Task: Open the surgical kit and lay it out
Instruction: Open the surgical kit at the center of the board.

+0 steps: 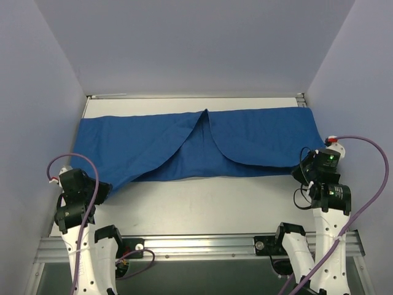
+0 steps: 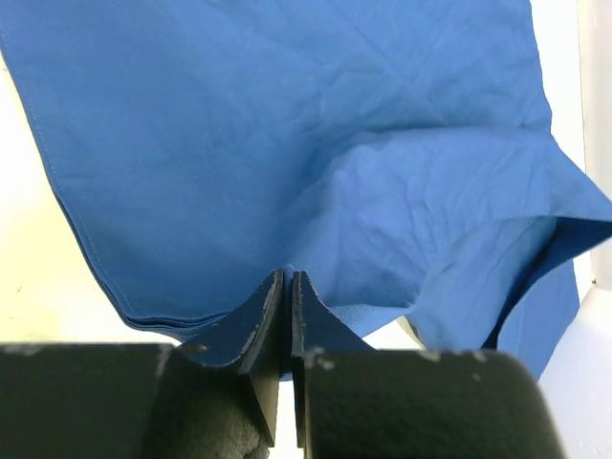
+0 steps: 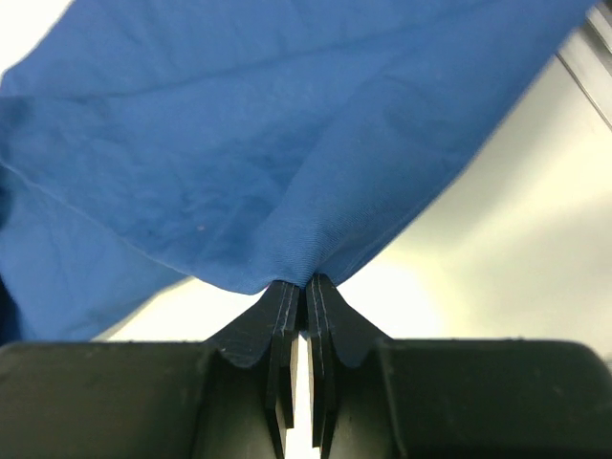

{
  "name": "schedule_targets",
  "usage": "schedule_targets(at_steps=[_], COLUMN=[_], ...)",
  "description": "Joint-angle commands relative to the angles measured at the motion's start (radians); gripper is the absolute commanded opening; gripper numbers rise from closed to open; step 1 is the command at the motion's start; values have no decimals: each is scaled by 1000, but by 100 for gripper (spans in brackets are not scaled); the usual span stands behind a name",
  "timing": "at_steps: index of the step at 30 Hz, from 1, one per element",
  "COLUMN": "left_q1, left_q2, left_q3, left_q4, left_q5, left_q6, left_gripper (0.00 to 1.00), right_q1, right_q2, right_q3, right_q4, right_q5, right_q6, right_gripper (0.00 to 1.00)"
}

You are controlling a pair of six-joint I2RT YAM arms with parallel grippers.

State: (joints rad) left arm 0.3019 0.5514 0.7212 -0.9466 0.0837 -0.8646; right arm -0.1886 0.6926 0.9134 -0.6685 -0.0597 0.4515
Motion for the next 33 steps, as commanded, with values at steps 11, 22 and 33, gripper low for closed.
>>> schedule_targets(at_steps=[11,22,33], left_q1=[-89,-178,-279], left_q2=[-2,122,52], left_q3=[118,449,534], left_q4=[107,-18,-23], left_q5=[16,-269,-479], left_q6=[113,269,348], left_gripper=[10,6,11], right_q1=[14,43,151], right_q2=[10,4,-198], right_q3=[211,412,513], right_q4=[-407,-510,-505], right_q5=[178,290,642], right_q6=[16,6,122], right_gripper=[0,0,0])
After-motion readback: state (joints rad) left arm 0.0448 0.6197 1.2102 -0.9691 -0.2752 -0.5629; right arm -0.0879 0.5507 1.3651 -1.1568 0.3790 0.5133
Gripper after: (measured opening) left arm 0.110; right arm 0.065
